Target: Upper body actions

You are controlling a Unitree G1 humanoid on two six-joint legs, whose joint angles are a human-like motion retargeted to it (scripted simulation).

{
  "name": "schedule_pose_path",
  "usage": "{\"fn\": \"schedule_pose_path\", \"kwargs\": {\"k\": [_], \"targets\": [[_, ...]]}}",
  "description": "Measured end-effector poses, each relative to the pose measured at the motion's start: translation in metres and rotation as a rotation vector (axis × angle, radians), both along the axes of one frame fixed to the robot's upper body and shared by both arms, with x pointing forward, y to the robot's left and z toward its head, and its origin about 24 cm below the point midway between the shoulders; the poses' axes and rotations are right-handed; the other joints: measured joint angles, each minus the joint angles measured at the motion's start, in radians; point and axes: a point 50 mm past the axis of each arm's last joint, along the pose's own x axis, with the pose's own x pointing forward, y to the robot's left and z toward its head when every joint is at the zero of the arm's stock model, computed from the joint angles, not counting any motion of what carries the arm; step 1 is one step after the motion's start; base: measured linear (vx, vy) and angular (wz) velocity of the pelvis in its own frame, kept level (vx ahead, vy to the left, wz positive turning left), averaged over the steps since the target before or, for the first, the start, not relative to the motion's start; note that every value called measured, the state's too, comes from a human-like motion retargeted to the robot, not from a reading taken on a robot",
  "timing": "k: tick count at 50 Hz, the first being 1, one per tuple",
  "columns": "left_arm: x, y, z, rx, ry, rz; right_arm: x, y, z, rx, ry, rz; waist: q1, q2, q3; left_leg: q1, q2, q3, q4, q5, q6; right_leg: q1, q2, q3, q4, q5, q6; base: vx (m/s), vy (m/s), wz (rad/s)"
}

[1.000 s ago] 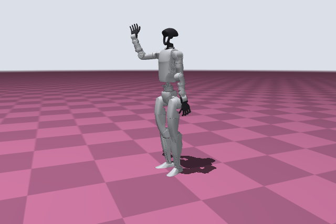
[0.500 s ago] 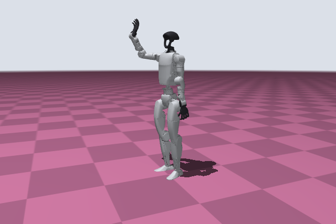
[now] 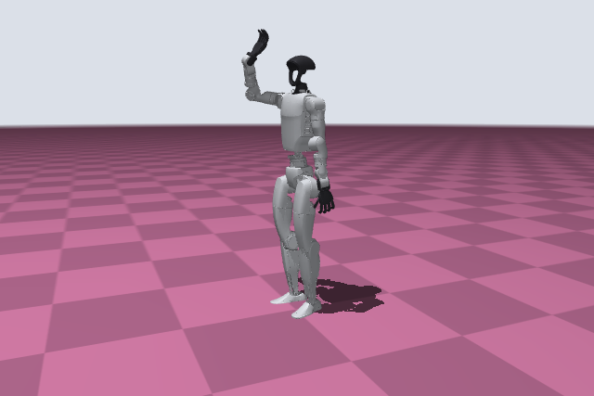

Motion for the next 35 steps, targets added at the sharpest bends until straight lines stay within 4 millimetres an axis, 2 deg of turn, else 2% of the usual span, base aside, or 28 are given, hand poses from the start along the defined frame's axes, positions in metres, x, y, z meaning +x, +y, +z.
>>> {"fn": "schedule_pose_path", "kwargs": {"k": [2,5,7,8,10,12,14,16,18,20,23,25,27,29,30,32,33,35], "targets": [[0.004,0.001,0.0,0.007,-0.001,-0.022,-0.016,0.032,0.007,-0.094,-0.127,-0.139,0.004,0.001,0.014,0.007,0.002,0.012,-0.001,0.0,-0.001,0.002,0.002,0.015,0.003,0.0,-0.002,-0.05,-0.05,-0.22],[0.005,0.002,0.0,0.012,0.005,-0.035,-0.037,0.066,0.003,-0.242,-0.378,-0.227,-0.007,0.003,0.024,0.012,0.002,0.01,-0.004,0.003,-0.003,0.004,0.004,0.017,0.004,-0.002,-0.003,-0.01,-0.04,0.03],[0.006,-0.002,-0.001,0.001,0.004,-0.031,-0.036,0.072,0.001,-0.33,-0.429,-0.207,-0.01,0.017,0.029,0.015,0.002,0.008,-0.008,0.005,-0.002,0.008,0.007,0.016,0.003,-0.005,-0.003,0.0,0.0,0.0],[0.006,-0.006,-0.001,-0.009,0.003,-0.027,-0.033,0.068,0.002,-0.334,-0.41,-0.191,-0.012,0.025,0.029,0.016,0.002,0.006,-0.01,0.007,-0.001,0.01,0.009,0.012,0.001,-0.006,-0.003,0.05,0.01,0.25],[0.006,-0.014,-0.002,-0.031,0.004,-0.013,-0.021,0.041,0.01,-0.221,-0.307,-0.17,-0.023,0.042,0.025,0.011,0.001,-0.006,-0.014,0.009,0.001,0.011,0.01,-0.002,-0.002,-0.01,-0.002,0.04,0.01,0.42],[0.002,-0.019,-0.002,-0.045,0.013,0.012,-0.002,-0.011,0.011,0.046,-0.146,-0.156,-0.047,0.049,0.012,0.003,-0.002,-0.026,-0.018,0.011,0.003,0.009,0.009,-0.025,-0.004,-0.014,0.0,0.07,0.03,0.6],[-0.003,-0.02,-0.002,-0.049,0.022,0.045,0.02,-0.072,-0.003,0.351,0.038,-0.13,-0.071,0.049,-0.003,-0.004,-0.006,-0.046,-0.019,0.013,0.003,0.008,0.005,-0.05,-0.008,-0.018,0.003,0.08,0.04,0.6],[-0.007,-0.023,-0.002,-0.052,0.029,0.081,0.041,-0.129,-0.03,0.642,0.245,-0.078,-0.092,0.051,-0.012,-0.009,-0.01,-0.065,-0.019,0.013,0.004,0.012,0.002,-0.077,-0.013,-0.02,0.004,0.08,0.05,0.55],[-0.011,-0.023,-0.001,-0.051,0.031,0.12,0.057,-0.183,-0.071,0.903,0.481,-0.004,-0.115,0.052,-0.016,-0.01,-0.014,-0.084,-0.018,0.012,0.006,0.019,0.0,-0.103,-0.016,-0.023,0.006,0.08,0.05,0.53],[-0.014,-0.023,-0.001,-0.049,0.033,0.158,0.065,-0.228,-0.118,1.1,0.693,0.051,-0.143,0.054,-0.016,-0.01,-0.019,-0.107,-0.016,0.009,0.008,0.025,-0.002,-0.129,-0.018,-0.026,0.007,0.05,0.03,0.57],[-0.019,-0.026,0.0,-0.057,0.053,0.197,0.067,-0.268,-0.204,1.352,0.883,0.066,-0.194,0.064,-0.011,-0.003,-0.024,-0.139,-0.011,0.003,0.009,0.038,-0.004,-0.164,-0.02,-0.031,0.008,0.11,0.03,0.46],[-0.023,-0.026,0.0,-0.06,0.062,0.22,0.063,-0.278,-0.27,1.466,1.076,0.029,-0.216,0.068,-0.004,0.01,-0.025,-0.145,-0.011,-0.002,0.01,0.046,-0.001,-0.171,-0.021,-0.031,0.007,0.2,0.0,0.02],[-0.025,-0.029,0.0,-0.06,0.06,0.25,0.058,-0.271,-0.336,1.508,1.325,-0.073,-0.219,0.074,0.006,0.025,-0.021,-0.132,-0.016,-0.004,0.013,0.053,0.007,-0.16,-0.021,-0.029,0.005,0.17,0.0,-0.35],[-0.028,-0.031,0.0,-0.053,0.057,0.278,0.049,-0.248,-0.408,1.536,1.572,-0.197,-0.217,0.081,0.01,0.035,-0.015,-0.114,-0.02,-0.007,0.012,0.053,0.014,-0.141,-0.021,-0.027,0.002,0.11,0.02,-0.58],[-0.031,-0.033,0.0,-0.047,0.057,0.294,0.04,-0.228,-0.45,1.544,1.723,-0.26,-0.212,0.085,0.012,0.039,-0.009,-0.098,-0.021,-0.008,0.01,0.052,0.019,-0.125,-0.02,-0.025,0.0,0.07,0.04,-0.82],[-0.033,-0.039,0.0,-0.053,0.057,0.324,0.021,-0.18,-0.521,1.519,2.049,-0.303,-0.213,0.099,0.021,0.047,0.002,-0.071,-0.023,-0.008,0.006,0.053,0.029,-0.098,-0.02,-0.022,-0.004,0.03,0.04,-0.72],[-0.034,-0.042,0.0,-0.058,0.059,0.337,0.005,-0.153,-0.554,1.514,2.22,-0.319,-0.22,0.106,0.027,0.052,0.005,-0.063,-0.024,-0.008,0.005,0.054,0.033,-0.09,-0.019,-0.021,-0.005,0.01,0.04,-0.46],[-0.034,-0.046,0.0,-0.069,0.068,0.349,-0.039,-0.1,-0.608,1.51,2.587,-0.358,-0.235,0.12,0.037,0.058,0.01,-0.057,-0.026,-0.009,0.003,0.055,0.037,-0.083,-0.019,-0.021,-0.006,0.0,0.02,-0.14]]}}
